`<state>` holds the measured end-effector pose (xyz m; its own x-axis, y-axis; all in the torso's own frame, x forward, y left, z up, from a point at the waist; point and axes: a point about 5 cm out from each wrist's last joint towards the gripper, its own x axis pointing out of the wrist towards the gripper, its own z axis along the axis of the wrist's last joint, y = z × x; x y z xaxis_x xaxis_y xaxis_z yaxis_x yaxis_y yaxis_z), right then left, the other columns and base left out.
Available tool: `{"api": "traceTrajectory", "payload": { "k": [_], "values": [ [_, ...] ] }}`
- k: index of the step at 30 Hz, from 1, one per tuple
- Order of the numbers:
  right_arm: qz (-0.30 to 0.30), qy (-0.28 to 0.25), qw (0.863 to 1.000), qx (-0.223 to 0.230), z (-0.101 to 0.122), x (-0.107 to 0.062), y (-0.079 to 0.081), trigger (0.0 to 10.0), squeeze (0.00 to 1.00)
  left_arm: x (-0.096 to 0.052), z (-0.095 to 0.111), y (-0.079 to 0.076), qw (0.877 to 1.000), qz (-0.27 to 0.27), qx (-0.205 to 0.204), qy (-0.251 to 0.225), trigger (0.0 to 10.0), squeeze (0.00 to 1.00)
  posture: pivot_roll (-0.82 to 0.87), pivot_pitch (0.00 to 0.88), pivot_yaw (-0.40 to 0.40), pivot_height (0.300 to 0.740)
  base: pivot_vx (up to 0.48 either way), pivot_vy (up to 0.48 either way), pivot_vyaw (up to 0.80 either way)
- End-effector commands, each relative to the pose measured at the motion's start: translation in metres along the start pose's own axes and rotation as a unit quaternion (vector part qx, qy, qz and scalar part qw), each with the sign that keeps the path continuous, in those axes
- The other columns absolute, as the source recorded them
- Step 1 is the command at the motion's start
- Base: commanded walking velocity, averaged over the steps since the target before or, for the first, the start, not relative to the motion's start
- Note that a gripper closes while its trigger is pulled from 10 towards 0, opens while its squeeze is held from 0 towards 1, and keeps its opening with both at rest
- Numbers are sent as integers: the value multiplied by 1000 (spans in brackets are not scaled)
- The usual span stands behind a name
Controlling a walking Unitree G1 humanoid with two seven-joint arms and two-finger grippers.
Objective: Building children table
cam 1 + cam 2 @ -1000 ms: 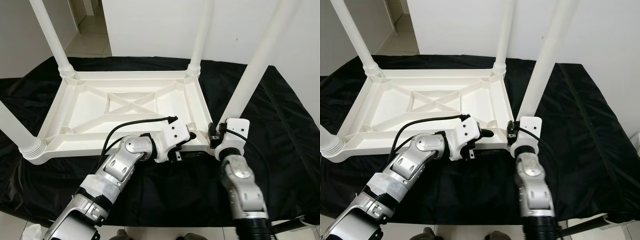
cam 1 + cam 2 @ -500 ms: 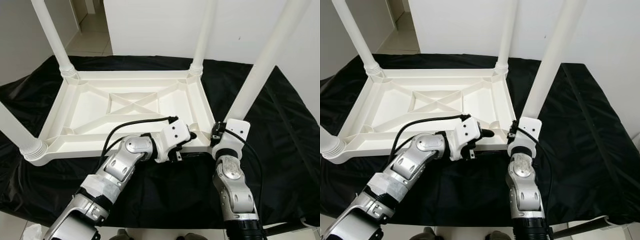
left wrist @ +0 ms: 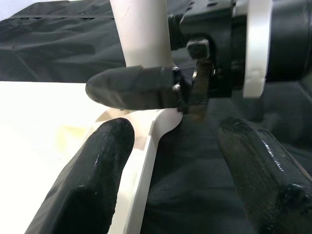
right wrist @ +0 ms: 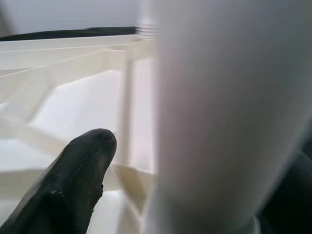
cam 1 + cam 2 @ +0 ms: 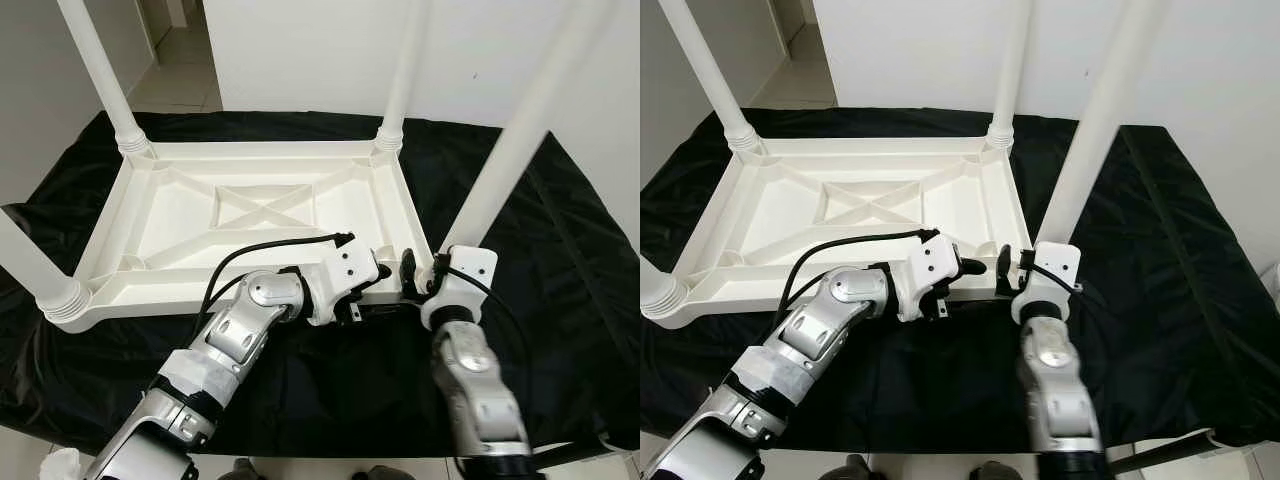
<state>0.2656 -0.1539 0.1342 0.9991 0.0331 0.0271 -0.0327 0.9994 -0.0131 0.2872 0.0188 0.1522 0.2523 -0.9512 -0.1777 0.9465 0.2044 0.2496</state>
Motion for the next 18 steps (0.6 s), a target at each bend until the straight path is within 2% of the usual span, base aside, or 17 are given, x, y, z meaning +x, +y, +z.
{"api": "traceTrajectory", "payload": {
  "k": [1, 2, 6, 7, 8, 14, 18],
  "values": [
    [43, -4, 999, 1, 0, -2, 4, 10000, 0, -1, -1, -3, 1000, -6, -1, 3, 10000, 0, -46, 0, 6, 740, 0, 0, 0],
    [48, -3, 999, -4, 0, -1, -5, 10000, 0, -1, -1, -6, 1000, -15, 1, 1, 10000, 0, -43, 0, 2, 740, 0, 0, 0],
    [54, -2, 999, -6, 0, 0, -17, 10000, 0, 0, 0, -9, 1000, -27, -3, -5, 10000, 0, -42, 0, 2, 740, 0, 0, 0],
    [69, -3, 997, -15, 1, 1, -22, 10000, 0, 0, 1, -10, 1000, -31, -3, -5, 10000, 0, -42, 0, 1, 740, 0, 0, 0],
    [114, 5, 993, -39, 0, 4, -30, 10000, 0, 0, 0, -11, 999, -34, -1, -4, 10000, 0, -41, 0, 0, 740, 0, 0, 0],
    [153, 20, 986, -69, -5, 11, -40, 10000, 0, -2, -1, -12, 999, -37, -2, -2, 10000, 0, -37, 0, 0, 740, 0, 0, 0],
    [171, 30, 982, -70, -8, 17, -42, 10000, 0, -2, 0, -10, 999, -34, 0, -1, 10000, 0, -30, 0, -2, 740, 0, 0, 0]
  ]
}}
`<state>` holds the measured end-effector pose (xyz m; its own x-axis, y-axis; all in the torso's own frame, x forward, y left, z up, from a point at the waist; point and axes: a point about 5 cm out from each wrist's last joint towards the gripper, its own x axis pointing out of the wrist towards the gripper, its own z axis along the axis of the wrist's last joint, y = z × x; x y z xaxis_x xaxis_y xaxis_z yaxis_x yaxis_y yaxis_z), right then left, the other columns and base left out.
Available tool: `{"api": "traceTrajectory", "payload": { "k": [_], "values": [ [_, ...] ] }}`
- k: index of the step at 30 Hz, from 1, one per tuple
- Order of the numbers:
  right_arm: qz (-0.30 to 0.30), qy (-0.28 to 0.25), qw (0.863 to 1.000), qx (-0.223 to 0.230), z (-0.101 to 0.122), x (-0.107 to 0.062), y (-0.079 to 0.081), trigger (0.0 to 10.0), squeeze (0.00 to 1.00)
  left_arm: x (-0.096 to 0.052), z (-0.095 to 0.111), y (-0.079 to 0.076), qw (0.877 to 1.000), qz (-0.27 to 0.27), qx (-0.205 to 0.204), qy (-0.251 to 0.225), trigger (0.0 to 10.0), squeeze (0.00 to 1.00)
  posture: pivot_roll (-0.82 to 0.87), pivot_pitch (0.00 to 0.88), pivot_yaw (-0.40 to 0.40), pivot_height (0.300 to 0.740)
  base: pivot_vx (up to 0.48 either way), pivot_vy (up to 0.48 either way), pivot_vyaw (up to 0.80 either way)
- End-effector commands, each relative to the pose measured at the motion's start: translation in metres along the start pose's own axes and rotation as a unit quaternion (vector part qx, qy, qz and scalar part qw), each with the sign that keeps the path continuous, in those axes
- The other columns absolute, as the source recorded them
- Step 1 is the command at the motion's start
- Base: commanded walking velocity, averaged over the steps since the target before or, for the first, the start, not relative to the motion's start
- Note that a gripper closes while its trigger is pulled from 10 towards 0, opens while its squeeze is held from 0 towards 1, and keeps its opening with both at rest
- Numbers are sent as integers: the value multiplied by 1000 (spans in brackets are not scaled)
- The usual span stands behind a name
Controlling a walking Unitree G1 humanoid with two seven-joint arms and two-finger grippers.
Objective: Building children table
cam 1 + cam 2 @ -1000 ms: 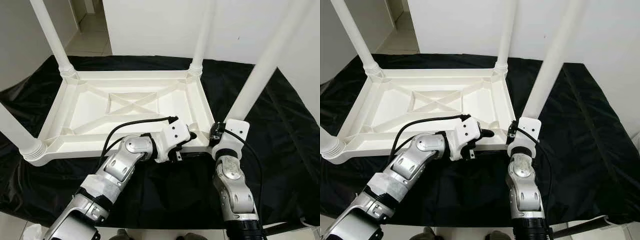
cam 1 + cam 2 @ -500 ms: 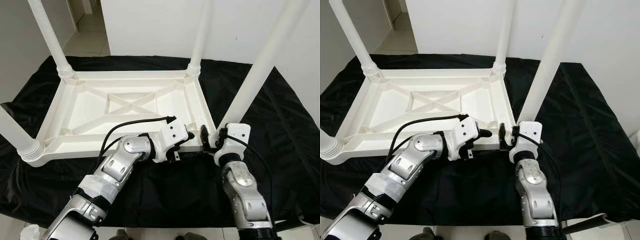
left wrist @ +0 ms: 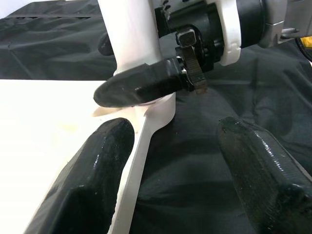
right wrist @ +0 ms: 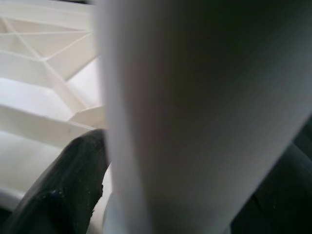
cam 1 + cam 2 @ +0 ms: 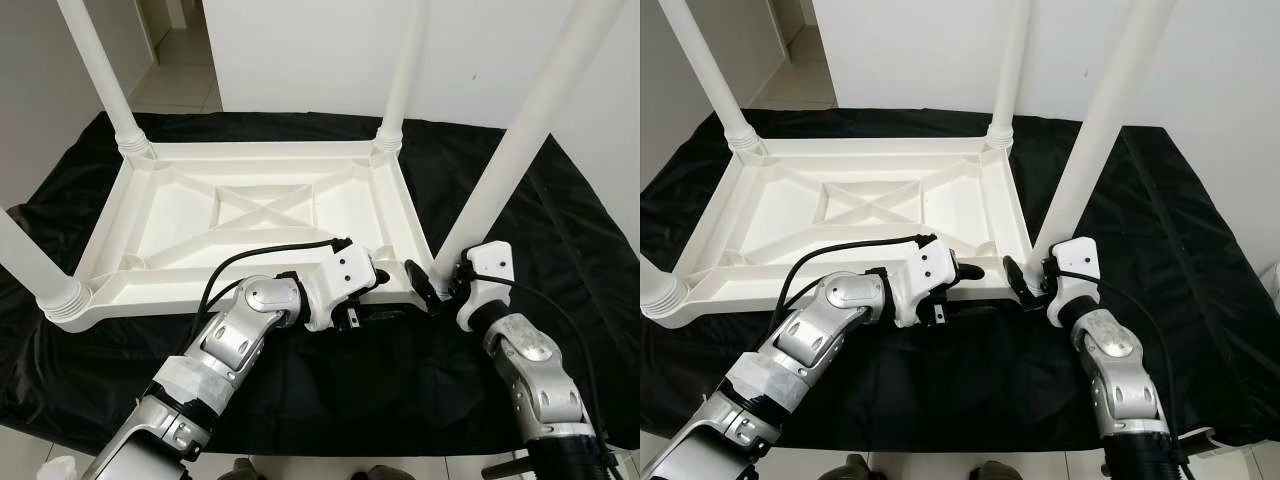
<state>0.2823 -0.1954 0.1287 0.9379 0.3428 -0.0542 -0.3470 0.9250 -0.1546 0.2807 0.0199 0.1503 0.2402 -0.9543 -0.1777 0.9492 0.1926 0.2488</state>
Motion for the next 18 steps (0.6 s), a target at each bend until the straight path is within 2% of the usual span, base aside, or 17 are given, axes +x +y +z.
{"api": "traceTrajectory", "payload": {
  "k": [1, 2, 13, 14, 16, 18],
  "values": [
    [11, 2, 1000, 2, -2, 2, 0, 10000, 0, 0, 1, -4, 1000, -27, 0, 0, 10000, 0, -30, 0, -2, 740, 0, 0, 0],
    [25, 4, 1000, 2, -3, 5, 0, 0, 0, 0, 1, -2, 1000, -23, 1, 1, 10000, 0, -25, 0, -6, 740, 0, 0, 0],
    [56, 9, 998, 4, -8, 7, 4, 0, 0, 0, 2, -1, 1000, -14, 2, 2, 10000, 0, -24, 0, -13, 740, 0, 0, 0],
    [45, 9, 999, 11, -8, 6, 4, 10000, 0, 1, 2, -1, 1000, -14, 2, 1, 10000, 0, -29, 0, -12, 740, 0, 0, 0],
    [32, 7, 999, 14, -8, 7, 4, 10000, 0, 1, 2, -1, 1000, -15, 2, 1, 10000, 0, -29, 0, -12, 740, 0, 0, 0],
    [-14, 11, 1000, 18, -9, 9, 4, 10000, 0, 2, 2, -1, 1000, -15, 3, 0, 10000, 0, -34, 0, -10, 740, 0, 0, 0]
  ]
}}
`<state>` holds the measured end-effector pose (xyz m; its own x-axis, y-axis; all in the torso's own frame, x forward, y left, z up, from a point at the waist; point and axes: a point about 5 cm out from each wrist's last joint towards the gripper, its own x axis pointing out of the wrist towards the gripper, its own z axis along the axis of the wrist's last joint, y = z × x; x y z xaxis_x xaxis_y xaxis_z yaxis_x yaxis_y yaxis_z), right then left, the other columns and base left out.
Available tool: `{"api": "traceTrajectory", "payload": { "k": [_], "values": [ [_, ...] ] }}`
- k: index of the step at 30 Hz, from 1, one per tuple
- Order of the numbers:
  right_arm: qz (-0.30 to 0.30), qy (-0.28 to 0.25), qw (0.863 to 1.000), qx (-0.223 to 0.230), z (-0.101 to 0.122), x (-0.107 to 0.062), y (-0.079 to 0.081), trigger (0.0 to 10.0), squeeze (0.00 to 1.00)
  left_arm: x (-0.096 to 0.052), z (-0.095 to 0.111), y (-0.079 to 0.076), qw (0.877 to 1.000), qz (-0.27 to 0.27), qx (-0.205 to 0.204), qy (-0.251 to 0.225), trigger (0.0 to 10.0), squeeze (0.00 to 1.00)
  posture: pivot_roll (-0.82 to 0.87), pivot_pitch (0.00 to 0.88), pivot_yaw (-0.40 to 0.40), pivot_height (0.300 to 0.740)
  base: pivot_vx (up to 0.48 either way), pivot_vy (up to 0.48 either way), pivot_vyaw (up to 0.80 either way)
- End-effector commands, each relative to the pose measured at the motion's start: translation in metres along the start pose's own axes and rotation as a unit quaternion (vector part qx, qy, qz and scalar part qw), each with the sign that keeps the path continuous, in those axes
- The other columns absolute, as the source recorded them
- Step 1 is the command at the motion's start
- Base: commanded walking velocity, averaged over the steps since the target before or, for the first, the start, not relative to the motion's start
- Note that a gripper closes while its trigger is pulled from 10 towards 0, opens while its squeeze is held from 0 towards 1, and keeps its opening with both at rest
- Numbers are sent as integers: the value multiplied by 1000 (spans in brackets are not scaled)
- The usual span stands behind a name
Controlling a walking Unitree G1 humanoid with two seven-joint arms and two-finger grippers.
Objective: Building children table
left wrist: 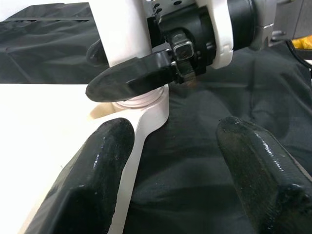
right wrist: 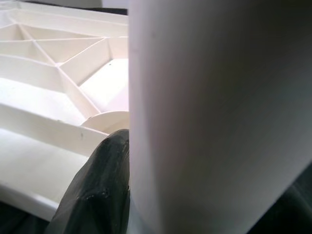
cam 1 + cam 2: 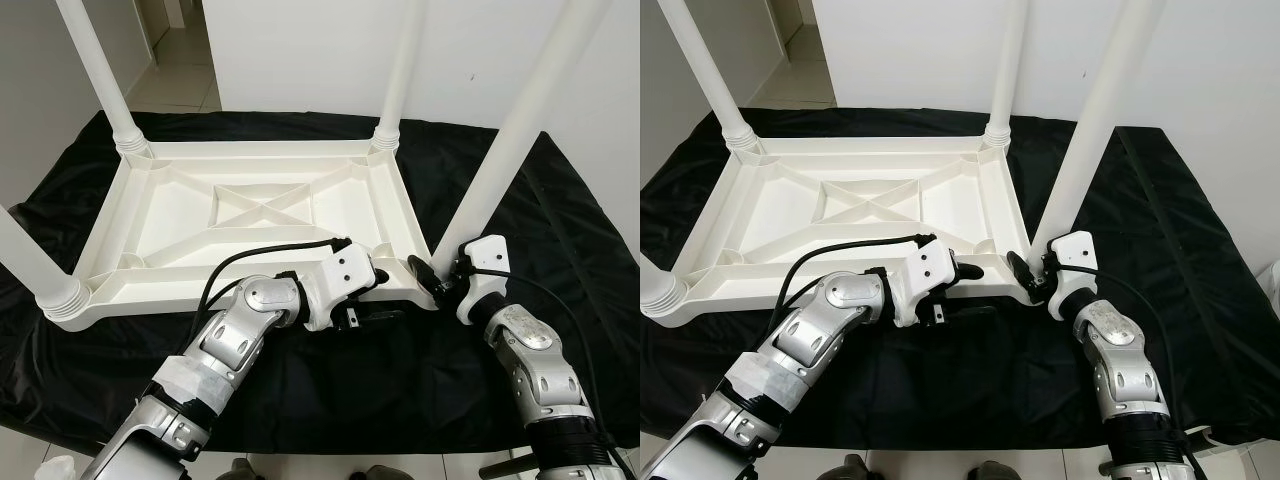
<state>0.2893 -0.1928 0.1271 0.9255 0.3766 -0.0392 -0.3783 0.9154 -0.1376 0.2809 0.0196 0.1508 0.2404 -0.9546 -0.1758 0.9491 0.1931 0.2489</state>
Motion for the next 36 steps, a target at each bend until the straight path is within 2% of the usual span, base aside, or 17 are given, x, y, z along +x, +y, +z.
{"api": "traceTrajectory", "payload": {
  "k": [1, 3, 7, 9, 10, 11, 12, 16, 20, 23, 27, 28, 29, 36],
  "values": [
    [-31, 21, 999, 10, -8, 1, 3, 10000, 0, 2, 2, -1, 1000, -16, 3, 1, 10000, 0, -34, 0, -10, 740, 0, 0, 0],
    [-70, 24, 997, 18, -9, 4, 6, 10000, 0, 3, 2, -1, 1000, -16, 4, 0, 10000, 0, -35, 0, -10, 740, 0, 0, 0],
    [-107, 19, 993, 38, -8, 6, 10, 10000, 0, 4, 3, -1, 1000, -16, 4, -1, 10000, 0, -40, 0, -7, 740, 0, 0, 0],
    [-198, 20, 978, 69, -5, 7, 12, 10000, 0, 5, 3, -2, 1000, -18, 3, -3, 10000, 0, -45, 0, -7, 740, 0, 0, 0],
    [-198, 20, 978, 69, -5, 7, 12, 10000, 0, 5, 3, -2, 1000, -18, 3, -3, 10000, 0, -45, 0, -7, 740, 0, 0, 0],
    [-229, 22, 970, 76, -5, 6, 12, 10000, 0, 5, 3, -2, 1000, -18, 3, -3, 10000, 0, -45, 0, -7, 740, 0, 0, 0],
    [-277, 29, 956, 95, -5, 5, 20, 10000, 0, 5, 3, -2, 1000, -19, 2, -3, 10000, 0, -47, 0, -10, 740, 0, 0, 0],
    [-289, 32, 951, 102, -5, 4, 24, 10000, 0, 5, 3, -3, 1000, -18, 1, -2, 10000, 0, -47, 0, -10, 740, 0, 0, 0],
    [-318, 25, 941, 115, -2, 9, 41, 10000, 0, 5, 3, -3, 1000, -15, -1, -4, 10000, 0, -44, 0, -12, 740, 0, 0, 0],
    [-319, 17, 939, 126, 3, 13, 53, 10000, 0, 5, 4, -2, 1000, -10, -4, -5, 10000, 0, -42, 0, -13, 740, 0, 0, 0],
    [-325, 14, 938, 116, 5, 11, 50, 10000, 0, 5, 4, -2, 1000, -10, -3, -5, 10000, 0, -46, 0, -12, 740, 0, 0, 0],
    [-330, 14, 937, 111, 6, 9, 47, 10000, 294, 5, 4, -2, 1000, -11, -3, -5, 10000, 0, -47, 0, -10, 740, 0, 0, 0],
    [-330, 8, 937, 110, 8, 8, 45, 10000, 1000, 5, 4, -2, 1000, -11, -3, -5, 10000, 0, -48, 0, -9, 740, 0, 0, 0],
    [-312, -11, 943, 118, 12, 5, 45, 10000, 1000, 5, 5, -2, 1000, -12, -3, -6, 10000, 0, -49, 0, -7, 740, 0, 0, 0]
  ]
}}
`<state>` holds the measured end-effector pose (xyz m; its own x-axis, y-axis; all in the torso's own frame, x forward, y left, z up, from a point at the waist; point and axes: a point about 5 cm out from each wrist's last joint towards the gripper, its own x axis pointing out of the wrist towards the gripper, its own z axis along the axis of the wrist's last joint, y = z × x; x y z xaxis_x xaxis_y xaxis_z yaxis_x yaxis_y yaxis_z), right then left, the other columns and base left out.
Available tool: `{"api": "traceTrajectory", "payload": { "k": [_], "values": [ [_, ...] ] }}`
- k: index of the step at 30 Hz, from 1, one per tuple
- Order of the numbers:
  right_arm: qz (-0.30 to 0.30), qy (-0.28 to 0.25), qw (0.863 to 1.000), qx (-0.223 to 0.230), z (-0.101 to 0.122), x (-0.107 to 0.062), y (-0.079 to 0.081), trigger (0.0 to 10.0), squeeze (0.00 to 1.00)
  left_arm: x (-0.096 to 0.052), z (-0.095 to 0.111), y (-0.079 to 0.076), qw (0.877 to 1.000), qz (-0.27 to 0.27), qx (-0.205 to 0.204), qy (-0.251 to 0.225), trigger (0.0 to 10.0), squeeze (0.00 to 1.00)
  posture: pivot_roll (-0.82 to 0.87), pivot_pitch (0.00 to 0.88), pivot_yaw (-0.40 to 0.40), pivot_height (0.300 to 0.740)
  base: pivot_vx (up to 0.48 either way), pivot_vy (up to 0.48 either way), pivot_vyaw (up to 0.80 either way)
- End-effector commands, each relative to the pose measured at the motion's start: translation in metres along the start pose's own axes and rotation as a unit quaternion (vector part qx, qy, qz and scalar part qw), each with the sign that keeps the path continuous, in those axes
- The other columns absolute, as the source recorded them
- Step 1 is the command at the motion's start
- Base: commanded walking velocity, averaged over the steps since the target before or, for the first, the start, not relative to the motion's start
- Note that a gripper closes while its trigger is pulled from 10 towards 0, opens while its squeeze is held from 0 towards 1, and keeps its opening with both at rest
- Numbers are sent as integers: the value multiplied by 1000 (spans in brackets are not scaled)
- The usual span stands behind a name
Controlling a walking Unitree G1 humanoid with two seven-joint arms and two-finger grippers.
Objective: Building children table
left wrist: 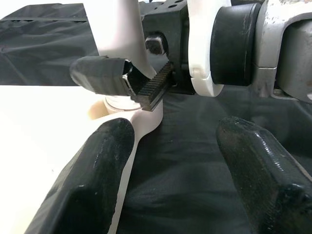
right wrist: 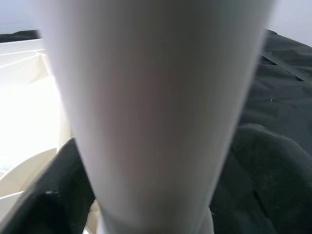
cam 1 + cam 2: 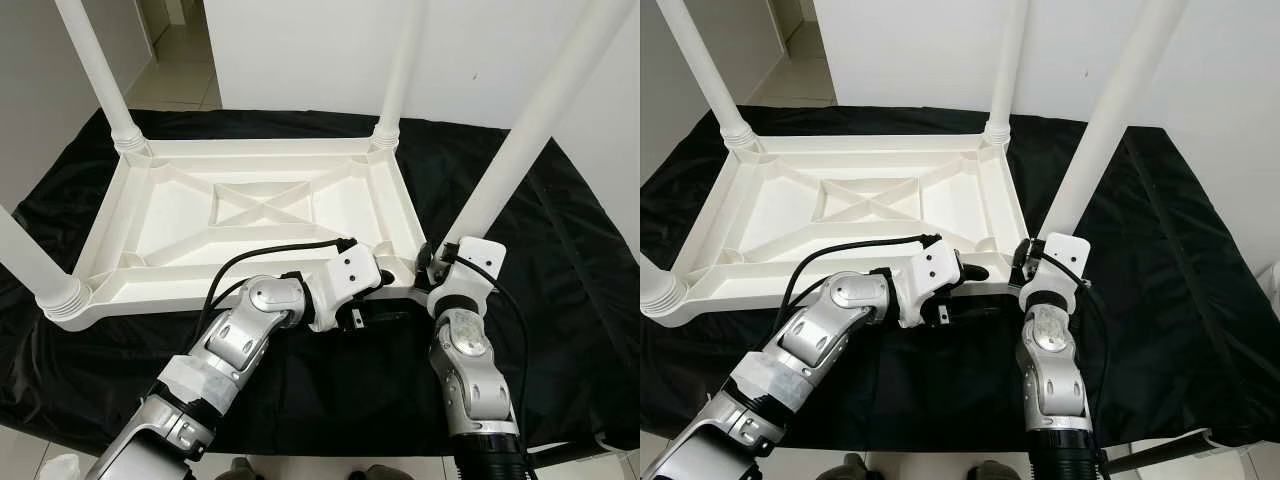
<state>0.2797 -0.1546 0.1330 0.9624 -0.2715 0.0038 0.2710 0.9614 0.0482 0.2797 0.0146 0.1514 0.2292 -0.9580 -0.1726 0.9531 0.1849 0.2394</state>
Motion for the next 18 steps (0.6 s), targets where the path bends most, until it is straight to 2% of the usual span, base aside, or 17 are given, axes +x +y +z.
{"api": "traceTrajectory", "payload": {
  "k": [1, 2, 3, 4, 5, 6, 7, 10, 11, 12, 14, 16, 18],
  "values": [
    [13, 4, 1000, 25, -1, -5, 6, 10000, 1000, 0, 3, 0, 1000, -7, 1, -3, 10000, 0, -49, 0, -7, 740, 0, 0, 0],
    [41, 5, 999, 23, -1, -6, 4, 10000, 1000, 0, 3, 0, 1000, -6, 1, -3, 10000, 0, -49, 0, -7, 740, 0, 0, 0],
    [78, 6, 997, 15, -2, -8, 3, 10000, 471, 0, 3, 0, 1000, -5, 2, -2, 10000, 0, -50, 0, -6, 740, 0, 0, 0],
    [78, 6, 997, 15, -2, -8, 3, 10000, 471, 0, 3, 0, 1000, -5, 2, -2, 10000, 0, -50, 0, -6, 740, 0, 0, 0],
    [103, 7, 995, 8, -3, -10, 3, 10000, 471, 0, 2, 1, 1000, -4, 2, -2, 10000, 0, -51, 0, -4, 740, 0, 0, 0],
    [125, 9, 992, 3, -4, -11, 2, 10000, 0, 0, 2, 1, 1000, -4, 2, -1, 10000, 0, -51, 0, -4, 740, 0, 0, 0],
    [150, 8, 989, -10, -5, -11, -5, 10000, 0, 0, 2, 1, 1000, -4, 1, -2, 10000, 0, -56, 0, -1, 740, 0, 0, 0],
    [172, 3, 985, -24, -5, -11, -11, 10000, 0, 1, 3, 1, 1000, -5, 2, -2, 10000, 0, -56, 0, 1, 740, 0, 0, 0],
    [191, -3, 981, -41, -4, -9, -18, 10000, 0, 1, 3, 2, 1000, -5, 2, -2, 10000, 0, -59, 0, 6, 740, 0, 0, 0],
    [191, -3, 981, -41, -4, -9, -18, 10000, 0, 1, 3, 2, 1000, -5, 2, -2, 10000, 0, -59, 0, 6, 740, 0, 0, 0],
    [214, -15, 974, -65, -1, -3, -28, 10000, 0, 1, 3, 2, 1000, -7, 3, -2, 10000, 0, -64, 0, 13, 740, 0, 0, 0],
    [214, -15, 974, -65, -1, -3, -28, 10000, 0, 1, 3, 2, 1000, -7, 3, -2, 10000, 0, -64, 0, 13, 740, 0, 0, 0],
    [226, -22, 971, -80, 2, 6, -34, 10000, 0, 1, 3, 3, 1000, -9, 5, 0, 10000, 0, -65, 0, 20, 740, 0, 0, 0]
  ]
}}
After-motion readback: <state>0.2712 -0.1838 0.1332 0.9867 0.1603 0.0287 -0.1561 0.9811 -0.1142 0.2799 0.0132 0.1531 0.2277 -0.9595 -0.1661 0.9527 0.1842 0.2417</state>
